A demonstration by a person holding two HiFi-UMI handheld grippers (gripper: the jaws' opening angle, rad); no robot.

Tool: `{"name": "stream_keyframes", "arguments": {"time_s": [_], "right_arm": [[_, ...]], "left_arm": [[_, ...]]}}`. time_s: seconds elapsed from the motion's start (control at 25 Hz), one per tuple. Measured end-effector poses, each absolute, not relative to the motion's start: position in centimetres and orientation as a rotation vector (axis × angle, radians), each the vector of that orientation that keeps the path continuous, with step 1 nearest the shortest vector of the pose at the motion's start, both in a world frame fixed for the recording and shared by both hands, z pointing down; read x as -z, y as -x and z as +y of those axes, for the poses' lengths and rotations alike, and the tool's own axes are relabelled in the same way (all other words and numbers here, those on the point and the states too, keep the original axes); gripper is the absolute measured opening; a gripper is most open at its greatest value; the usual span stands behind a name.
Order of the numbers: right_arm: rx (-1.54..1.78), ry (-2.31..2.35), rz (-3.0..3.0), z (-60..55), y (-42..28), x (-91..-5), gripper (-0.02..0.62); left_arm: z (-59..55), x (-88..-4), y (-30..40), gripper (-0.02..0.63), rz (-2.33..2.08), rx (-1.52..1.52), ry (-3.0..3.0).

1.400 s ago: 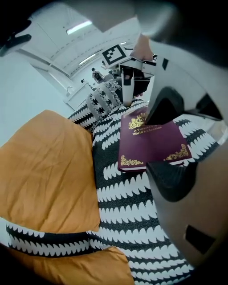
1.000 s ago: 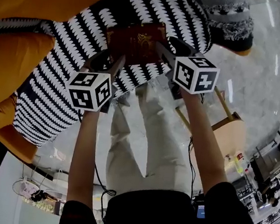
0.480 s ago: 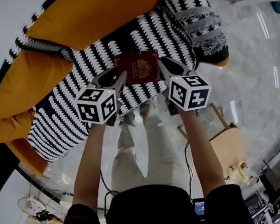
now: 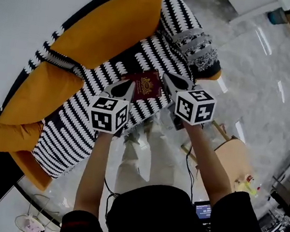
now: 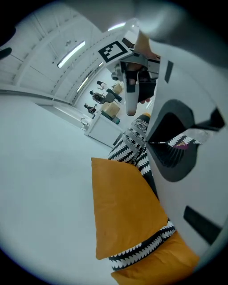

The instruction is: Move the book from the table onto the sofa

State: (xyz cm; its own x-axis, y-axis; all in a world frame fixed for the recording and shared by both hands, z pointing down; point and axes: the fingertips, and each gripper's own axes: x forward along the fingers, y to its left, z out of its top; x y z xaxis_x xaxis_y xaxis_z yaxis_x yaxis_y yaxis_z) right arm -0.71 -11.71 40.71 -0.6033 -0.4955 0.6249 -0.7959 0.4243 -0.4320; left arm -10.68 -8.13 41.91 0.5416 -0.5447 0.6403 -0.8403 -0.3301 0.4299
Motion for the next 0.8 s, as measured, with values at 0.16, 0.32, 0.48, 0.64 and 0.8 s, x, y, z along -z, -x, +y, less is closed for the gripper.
{"name": "stream_keyframes", "arguments": {"time_s": [0.16,0.32,0.48,0.64,0.8], "right_arm": [[-0.928,-1.105,-2.339,-11.4,0.5,-36.9,0.017],[-0.870,-1.119,-2.393,-10.9,0.9,-30.3,0.017],[-0.824,-1.162,-2.451,-10.4,1.0,-26.0,0.017],[-0.812,-1.181,-2.472,-8.5,0.9,-23.2,0.017],[-0.753,-1.197,-2.510,-7.4,1.4,-20.2,0.017]], "left_arm": [[-7.7,-38.9,9.3,0.017,-1.100,-0.476,-2.084],[-7.4,-32.4,8.8,0.017,-1.097,-0.455,-2.125],[-7.1,-27.8,8.3,0.017,-1.101,-0.429,-2.211],[-5.4,-24.4,8.0,0.017,-1.096,-0.428,-2.258],[-4.8,-21.2,8.3,0.017,-1.103,-0.415,-2.319]]}}
